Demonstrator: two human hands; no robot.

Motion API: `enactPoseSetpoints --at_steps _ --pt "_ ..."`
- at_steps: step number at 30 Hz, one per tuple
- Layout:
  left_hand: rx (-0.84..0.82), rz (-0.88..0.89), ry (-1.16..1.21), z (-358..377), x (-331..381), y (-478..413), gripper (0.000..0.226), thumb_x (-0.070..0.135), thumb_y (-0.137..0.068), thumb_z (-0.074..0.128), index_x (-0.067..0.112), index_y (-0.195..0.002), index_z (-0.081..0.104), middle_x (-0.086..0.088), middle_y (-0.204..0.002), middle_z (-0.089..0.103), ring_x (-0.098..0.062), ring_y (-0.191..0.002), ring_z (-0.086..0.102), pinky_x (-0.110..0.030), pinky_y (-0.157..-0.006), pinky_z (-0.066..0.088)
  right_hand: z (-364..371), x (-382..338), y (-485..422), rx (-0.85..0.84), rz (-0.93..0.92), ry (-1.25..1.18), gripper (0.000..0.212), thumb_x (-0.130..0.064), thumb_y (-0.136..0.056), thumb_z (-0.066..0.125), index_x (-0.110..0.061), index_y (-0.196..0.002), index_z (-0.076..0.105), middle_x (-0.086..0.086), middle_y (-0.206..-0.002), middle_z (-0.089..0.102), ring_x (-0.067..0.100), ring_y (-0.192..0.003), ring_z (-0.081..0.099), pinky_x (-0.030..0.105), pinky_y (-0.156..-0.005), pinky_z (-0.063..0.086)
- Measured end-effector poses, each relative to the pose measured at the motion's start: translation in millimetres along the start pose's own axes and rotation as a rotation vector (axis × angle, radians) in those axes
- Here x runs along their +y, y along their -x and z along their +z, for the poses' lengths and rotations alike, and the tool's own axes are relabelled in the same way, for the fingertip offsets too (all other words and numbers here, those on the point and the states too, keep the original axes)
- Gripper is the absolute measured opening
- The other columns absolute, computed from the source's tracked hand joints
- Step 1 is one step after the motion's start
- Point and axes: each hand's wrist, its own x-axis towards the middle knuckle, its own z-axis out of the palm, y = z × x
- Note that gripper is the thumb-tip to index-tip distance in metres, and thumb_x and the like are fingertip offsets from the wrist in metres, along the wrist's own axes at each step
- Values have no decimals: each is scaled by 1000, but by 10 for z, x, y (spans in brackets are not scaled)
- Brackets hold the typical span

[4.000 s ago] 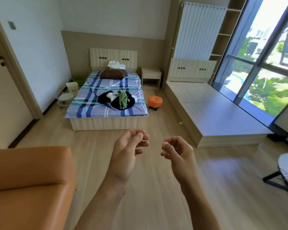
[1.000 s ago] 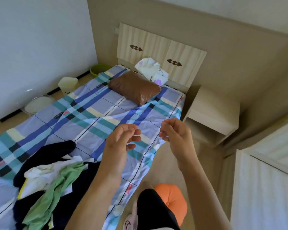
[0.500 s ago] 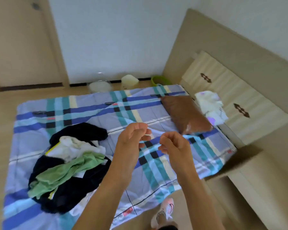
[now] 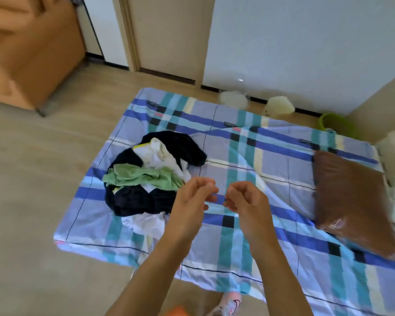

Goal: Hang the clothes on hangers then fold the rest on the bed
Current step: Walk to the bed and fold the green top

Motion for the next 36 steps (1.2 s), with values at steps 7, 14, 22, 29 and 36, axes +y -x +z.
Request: enactPoseSetpoints --at_steps 7,14,22,29,36 --pt "18 -25 -118 97 -957 -370 48 46 -69 60 7 -96 65 -17 -96 68 -18 -81 64 -15 -69 47 -74 941 -430 -95 81 -37 8 -7 -96 64 -8 -88 65 -3 -72 66 15 -67 65 24 -69 54" --pt "60 -25 -230 -240 -2595 -1356 28 39 -76 55 21 -93 67 -1 -94 71 -16 -91 67 -24 -79 47 115 2813 -1298 -75 123 14 8 -6 -95 64 -7 -87 65 -4 -69 66 12 -63 64 31 -71 51" --pt "28 228 -220 -492 -4331 -2644 18 27 -82 56 15 -90 67 -10 -90 69 -19 -82 64 -16 -70 49 534 4478 -2262 -172 -98 128 7 -13 -94 65 -15 -87 67 -1 -78 68 15 -69 66 33 -74 58" --pt "147 466 -383 -745 -4811 -3346 17 34 -83 59 25 -95 67 7 -90 71 -12 -85 67 -21 -76 47 786 4980 -2810 -174 -247 131 7 -14 -94 66 -16 -88 67 4 -83 71 8 -65 67 32 -75 60" --pt "676 835 -968 -1517 -4277 -4142 52 5 -79 54 14 -130 49 -7 -129 47 -31 -120 41 -41 -96 33 1008 4840 -2833 -199 -314 124 7 -21 -94 65 -18 -88 67 -1 -78 68 15 -70 68 41 -78 57"
